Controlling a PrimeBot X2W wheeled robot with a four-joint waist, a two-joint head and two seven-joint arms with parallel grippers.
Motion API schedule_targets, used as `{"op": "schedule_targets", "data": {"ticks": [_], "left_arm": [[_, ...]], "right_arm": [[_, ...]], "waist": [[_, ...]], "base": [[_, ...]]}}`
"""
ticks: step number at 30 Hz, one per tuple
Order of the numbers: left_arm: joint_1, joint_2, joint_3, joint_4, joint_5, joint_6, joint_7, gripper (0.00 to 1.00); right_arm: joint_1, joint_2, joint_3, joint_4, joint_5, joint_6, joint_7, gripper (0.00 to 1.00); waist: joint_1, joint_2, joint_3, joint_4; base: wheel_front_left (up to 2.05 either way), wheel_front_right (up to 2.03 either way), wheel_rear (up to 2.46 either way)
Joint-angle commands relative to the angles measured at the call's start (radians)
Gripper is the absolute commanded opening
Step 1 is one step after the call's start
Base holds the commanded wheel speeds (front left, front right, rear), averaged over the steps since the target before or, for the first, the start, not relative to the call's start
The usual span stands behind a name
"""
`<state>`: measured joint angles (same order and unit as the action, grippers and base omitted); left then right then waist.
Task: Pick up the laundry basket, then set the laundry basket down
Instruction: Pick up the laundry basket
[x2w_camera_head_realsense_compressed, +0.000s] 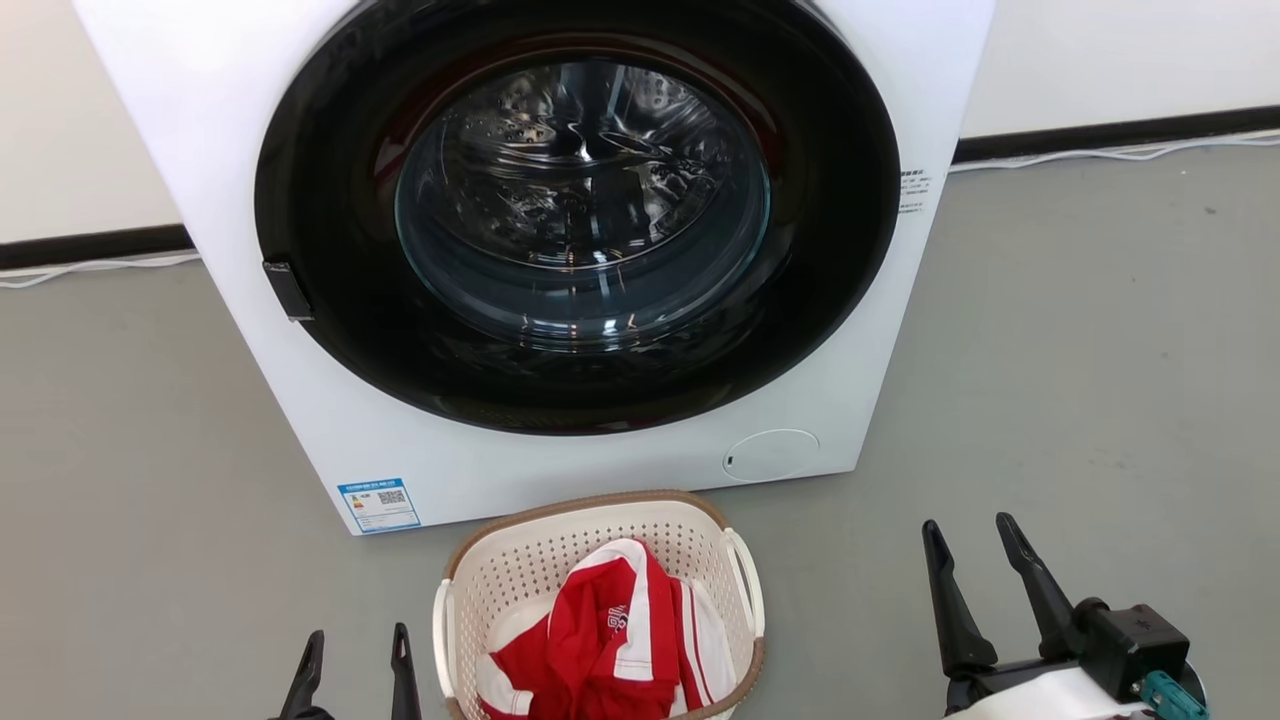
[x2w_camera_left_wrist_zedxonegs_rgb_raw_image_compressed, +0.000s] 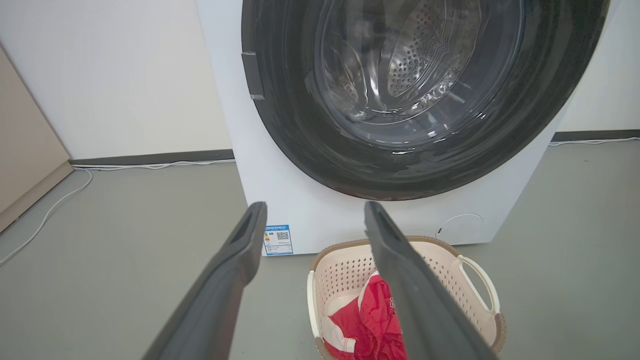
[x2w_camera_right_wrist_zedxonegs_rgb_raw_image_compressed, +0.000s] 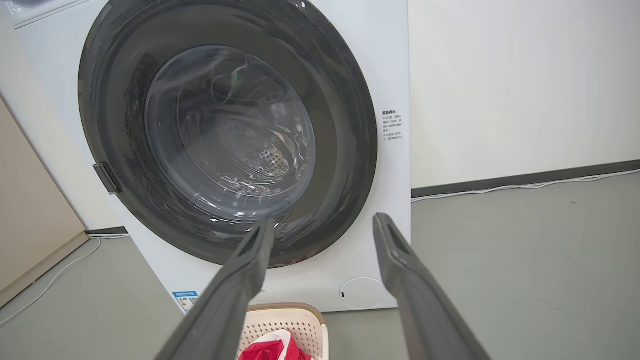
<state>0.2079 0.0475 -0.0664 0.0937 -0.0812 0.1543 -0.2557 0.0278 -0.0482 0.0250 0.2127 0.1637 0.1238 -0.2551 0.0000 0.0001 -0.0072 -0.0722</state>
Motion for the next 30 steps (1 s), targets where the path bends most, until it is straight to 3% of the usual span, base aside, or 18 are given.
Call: {"op": "schedule_targets", "data": {"ticks": [1, 18, 30], "left_arm": [[-0.02, 0.003, 0.027, -0.029, -0.012, 0.008, -0.006, 1.0], [-0.025, 0.003, 0.033, -0.026, -0.013, -0.001, -0.006, 1.0], [-0.055, 0.004, 0.048, -0.03, -0.009, -0.012, -0.006, 1.0]], "right_arm": [[-0.012, -0.002, 0.019, -0.017, 0.003, 0.007, -0.007, 1.0], [-0.017, -0.002, 0.004, -0.002, -0.001, 0.007, -0.007, 1.0], [-0.046, -0.002, 0.001, -0.006, -0.002, 0.007, -0.007, 1.0]], "waist": [[0.0, -0.0001, -0.004, 0.0], [0.0, -0.0001, 0.0, -0.003], [0.0, -0.0001, 0.063, -0.002]], "base": [[0.0, 0.0, 0.0], [0.0, 0.0, 0.0], [0.0, 0.0, 0.0]]}}
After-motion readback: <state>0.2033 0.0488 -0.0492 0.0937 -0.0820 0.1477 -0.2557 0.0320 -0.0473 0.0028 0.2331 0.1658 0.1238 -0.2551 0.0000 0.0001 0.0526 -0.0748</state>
